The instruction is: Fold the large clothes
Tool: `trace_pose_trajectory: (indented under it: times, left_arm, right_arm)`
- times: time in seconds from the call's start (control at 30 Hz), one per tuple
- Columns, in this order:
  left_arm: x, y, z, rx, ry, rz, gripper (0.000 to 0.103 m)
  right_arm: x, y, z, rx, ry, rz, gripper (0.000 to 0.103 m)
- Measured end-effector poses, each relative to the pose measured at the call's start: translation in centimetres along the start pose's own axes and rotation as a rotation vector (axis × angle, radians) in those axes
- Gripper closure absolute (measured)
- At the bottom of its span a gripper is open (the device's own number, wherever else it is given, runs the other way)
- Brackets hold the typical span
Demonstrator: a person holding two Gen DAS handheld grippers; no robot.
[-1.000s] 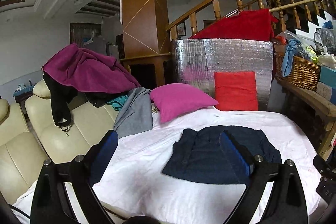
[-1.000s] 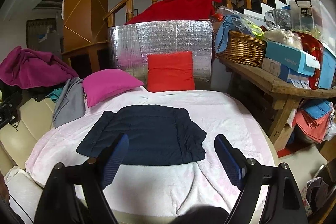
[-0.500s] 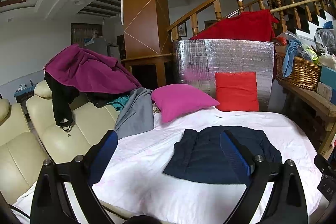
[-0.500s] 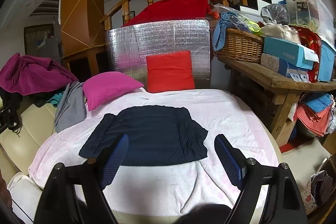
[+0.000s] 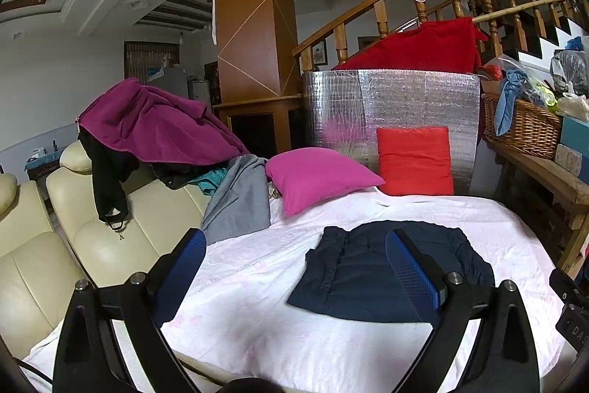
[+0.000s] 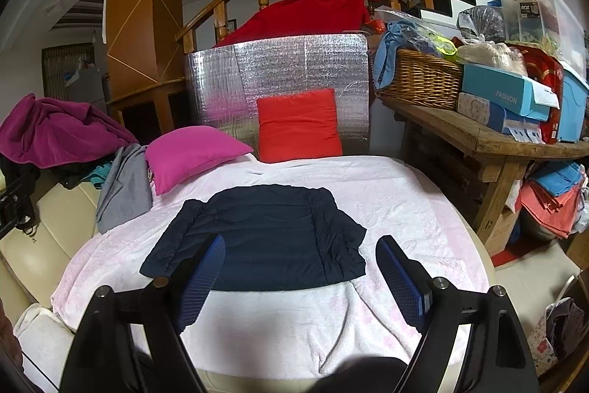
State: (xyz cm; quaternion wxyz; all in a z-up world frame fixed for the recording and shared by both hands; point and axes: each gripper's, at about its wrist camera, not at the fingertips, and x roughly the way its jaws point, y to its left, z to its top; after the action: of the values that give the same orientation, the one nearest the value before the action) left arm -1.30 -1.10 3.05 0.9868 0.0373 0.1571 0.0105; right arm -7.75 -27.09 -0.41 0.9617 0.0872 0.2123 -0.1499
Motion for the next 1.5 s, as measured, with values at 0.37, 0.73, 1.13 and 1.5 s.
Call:
trace_pose_trajectory:
  times: [0.37,0.73,1.13,1.5]
  left_arm:
    - [0.04,0.12,0.00,0.009,0.003,-0.003,0.005]
    - [0.36,0.21,-0.04,0.011,0.003,-0.005,0.005]
    - [0.37,0.25,-0.05,0.017,0.001,-0.008,0.004]
    - [0.37,0.30,-0.04,0.020,0.003,-0.013,0.004]
  right_arm:
    - [-0.04,0.12,-0.15,0.007,0.003,-0.001,0.017]
    - [0.33,0.29,-0.25,-0.004,0.008,0.005,0.017]
    - [0.48,0.34,-0.14,-0.005,0.011,0.009,0.017]
    - [0.71,0.25,-0.11,-0.005,0.015,0.015,0.016]
